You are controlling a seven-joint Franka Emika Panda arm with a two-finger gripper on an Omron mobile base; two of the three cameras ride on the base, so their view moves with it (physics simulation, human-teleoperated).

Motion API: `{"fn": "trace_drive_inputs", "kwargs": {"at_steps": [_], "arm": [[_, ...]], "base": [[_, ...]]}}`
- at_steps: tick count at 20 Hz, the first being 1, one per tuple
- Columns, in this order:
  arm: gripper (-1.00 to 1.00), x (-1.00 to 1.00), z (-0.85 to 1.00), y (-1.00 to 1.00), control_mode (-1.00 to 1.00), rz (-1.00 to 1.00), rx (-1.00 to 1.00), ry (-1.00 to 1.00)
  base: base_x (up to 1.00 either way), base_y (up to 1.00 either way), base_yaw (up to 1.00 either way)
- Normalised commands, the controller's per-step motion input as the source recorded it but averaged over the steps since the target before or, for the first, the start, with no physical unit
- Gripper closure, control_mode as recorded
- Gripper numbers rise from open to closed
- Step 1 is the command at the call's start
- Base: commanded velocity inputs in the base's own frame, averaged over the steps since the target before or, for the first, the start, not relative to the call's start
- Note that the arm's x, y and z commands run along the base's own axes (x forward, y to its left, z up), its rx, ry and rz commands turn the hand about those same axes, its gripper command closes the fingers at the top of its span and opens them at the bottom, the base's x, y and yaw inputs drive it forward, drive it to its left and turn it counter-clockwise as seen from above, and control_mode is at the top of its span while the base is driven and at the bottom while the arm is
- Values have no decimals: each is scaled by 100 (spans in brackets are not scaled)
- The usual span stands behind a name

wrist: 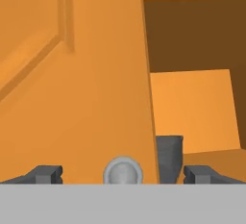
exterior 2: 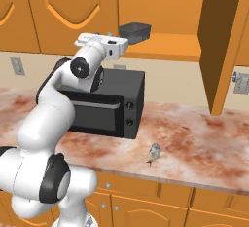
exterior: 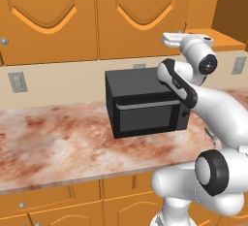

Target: Retrieve the tupperware from the cabinet, then place the raw meat into the tupperware to avoid contamination.

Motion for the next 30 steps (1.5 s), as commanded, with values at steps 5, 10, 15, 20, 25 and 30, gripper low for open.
{"fn": "trace_drive_inputs", "kwargs": {"at_steps": [5,10,15,20,25,30], "arm": [[-100,23,-2,-7,-100,0,0,0],[-100,20,-4,-6,-100,0,0,0],[-100,17,-5,-4,-100,0,0,0],[-100,16,-4,-2,-100,0,0,0],[100,15,-4,-1,-100,0,0,0],[100,11,-4,0,-100,0,0,0]], "base": [[0,0,0],[0,0,0],[0,0,0],[0,0,0],[0,0,0],[0,0,0]]}}
